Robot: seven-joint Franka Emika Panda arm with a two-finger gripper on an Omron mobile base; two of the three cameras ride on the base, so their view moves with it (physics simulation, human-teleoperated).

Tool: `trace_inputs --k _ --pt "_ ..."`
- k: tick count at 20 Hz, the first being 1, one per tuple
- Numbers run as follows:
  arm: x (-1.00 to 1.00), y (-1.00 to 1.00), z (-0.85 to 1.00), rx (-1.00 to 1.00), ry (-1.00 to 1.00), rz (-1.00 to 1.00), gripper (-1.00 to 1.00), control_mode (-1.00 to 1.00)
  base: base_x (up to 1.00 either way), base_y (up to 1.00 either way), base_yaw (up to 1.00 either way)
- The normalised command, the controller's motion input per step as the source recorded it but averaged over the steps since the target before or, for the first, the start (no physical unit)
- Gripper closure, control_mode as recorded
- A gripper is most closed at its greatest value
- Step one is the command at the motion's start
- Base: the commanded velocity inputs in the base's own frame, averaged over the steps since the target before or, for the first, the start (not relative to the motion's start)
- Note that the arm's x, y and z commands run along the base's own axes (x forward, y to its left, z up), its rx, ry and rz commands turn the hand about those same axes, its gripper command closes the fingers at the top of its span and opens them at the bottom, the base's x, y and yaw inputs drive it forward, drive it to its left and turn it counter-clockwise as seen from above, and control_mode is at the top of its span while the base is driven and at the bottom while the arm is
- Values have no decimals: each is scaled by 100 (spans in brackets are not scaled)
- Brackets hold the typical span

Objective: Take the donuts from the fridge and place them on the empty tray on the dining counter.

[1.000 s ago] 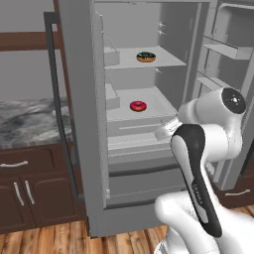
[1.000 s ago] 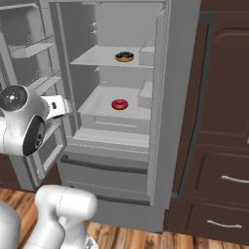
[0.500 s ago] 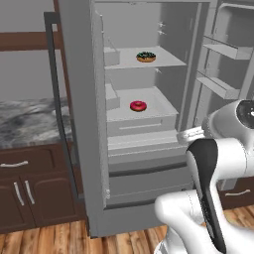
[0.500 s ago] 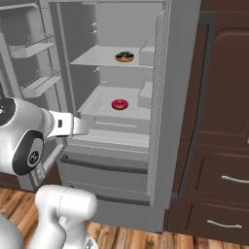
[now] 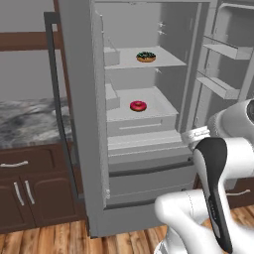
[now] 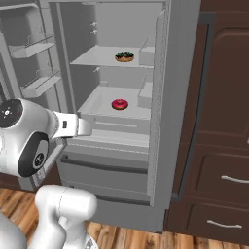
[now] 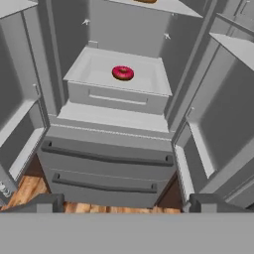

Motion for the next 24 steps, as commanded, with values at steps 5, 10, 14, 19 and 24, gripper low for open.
trace_inputs --k 5,10,14,19,24 --pt "0 0 0 0 0 0 -100 100 38 -1 0" --pt "0 0 0 0 0 0 -100 100 100 -15 0" --pt "0 0 0 0 0 0 -100 100 100 -46 0" --pt "0 0 0 0 0 0 -100 100 100 -55 0" --pt "0 0 0 0 0 0 -100 100 79 -2 0"
